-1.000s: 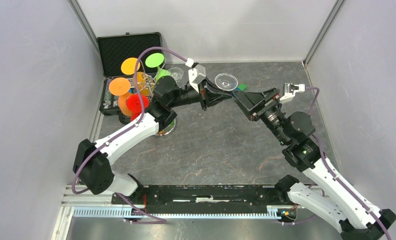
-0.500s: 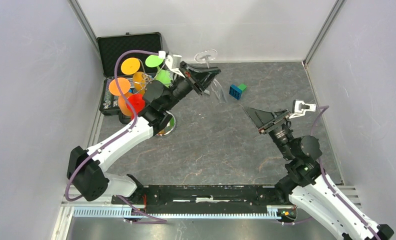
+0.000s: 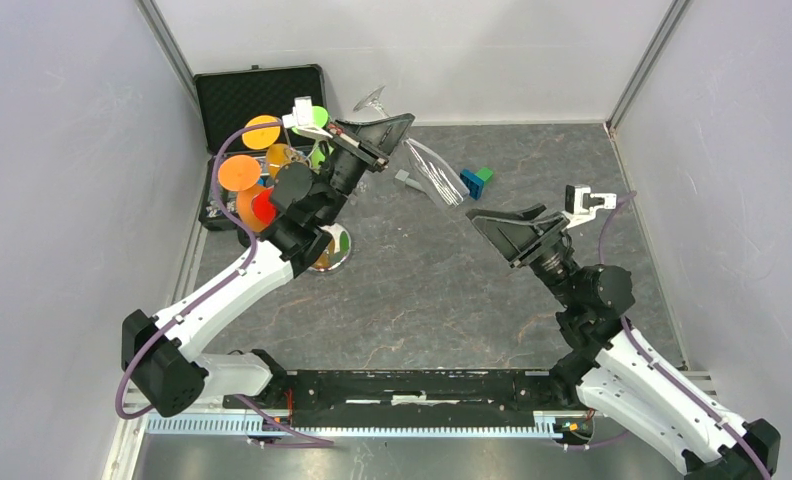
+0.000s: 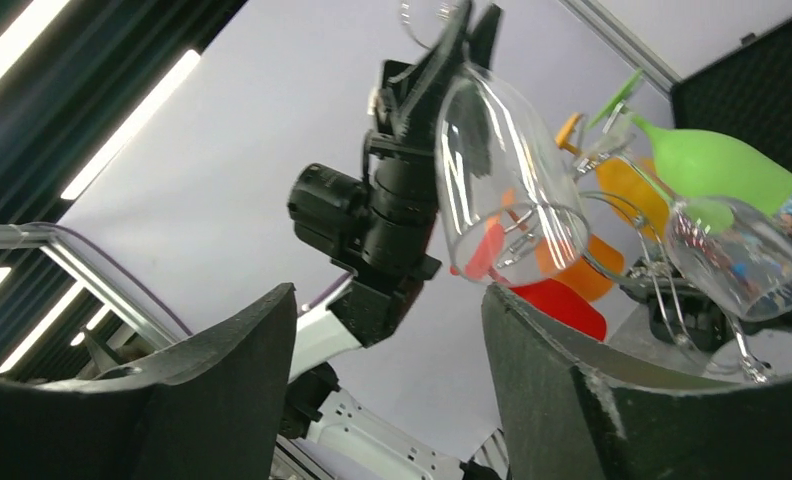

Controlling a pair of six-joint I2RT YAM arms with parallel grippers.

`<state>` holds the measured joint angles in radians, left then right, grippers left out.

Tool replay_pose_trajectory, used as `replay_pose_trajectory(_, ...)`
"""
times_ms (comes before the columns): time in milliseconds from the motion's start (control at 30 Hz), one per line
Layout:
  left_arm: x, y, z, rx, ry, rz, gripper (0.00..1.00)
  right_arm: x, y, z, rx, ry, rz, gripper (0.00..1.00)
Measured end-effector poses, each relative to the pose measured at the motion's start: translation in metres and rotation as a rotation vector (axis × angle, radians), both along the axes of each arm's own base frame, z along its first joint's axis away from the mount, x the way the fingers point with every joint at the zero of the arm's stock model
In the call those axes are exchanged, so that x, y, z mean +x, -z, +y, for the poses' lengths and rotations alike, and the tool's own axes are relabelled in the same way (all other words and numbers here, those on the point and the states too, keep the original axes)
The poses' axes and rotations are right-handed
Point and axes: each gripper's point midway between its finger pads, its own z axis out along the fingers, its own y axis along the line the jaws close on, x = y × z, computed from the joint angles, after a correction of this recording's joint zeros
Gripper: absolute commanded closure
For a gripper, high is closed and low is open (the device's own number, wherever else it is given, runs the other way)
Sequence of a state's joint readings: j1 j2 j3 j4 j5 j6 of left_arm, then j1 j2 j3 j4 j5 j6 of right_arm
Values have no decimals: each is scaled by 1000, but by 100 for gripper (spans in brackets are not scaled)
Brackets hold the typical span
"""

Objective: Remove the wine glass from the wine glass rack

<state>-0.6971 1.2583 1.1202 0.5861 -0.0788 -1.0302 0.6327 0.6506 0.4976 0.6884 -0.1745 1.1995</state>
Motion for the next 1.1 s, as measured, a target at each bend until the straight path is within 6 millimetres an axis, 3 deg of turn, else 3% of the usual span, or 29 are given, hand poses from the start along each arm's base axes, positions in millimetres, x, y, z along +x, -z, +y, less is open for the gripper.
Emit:
replay_pose_trajectory(167, 0, 1, 0, -58, 29, 60, 98, 1, -18, 3, 27, -8, -44, 33)
replay_pose_trajectory(400, -2, -2, 0, -124, 64, 97, 98, 17, -5, 17, 13, -21, -4, 38)
replay_pose_trajectory(667, -3, -2, 0, -145, 77, 108, 98, 13, -38, 18, 53, -30, -69, 56)
replay_pose_trajectory(867, -6, -7, 0, -158, 92, 88, 98, 17, -35, 27, 49, -45, -50, 67)
replay_pose_trajectory(1000, -7, -6, 1, -155, 89, 79, 98, 23, -29, 32, 49, -44, -12, 83)
replay_pose_trajectory(1100, -7, -2, 3, -149, 78, 75, 98, 25, -29, 32, 60, -35, 10, 86)
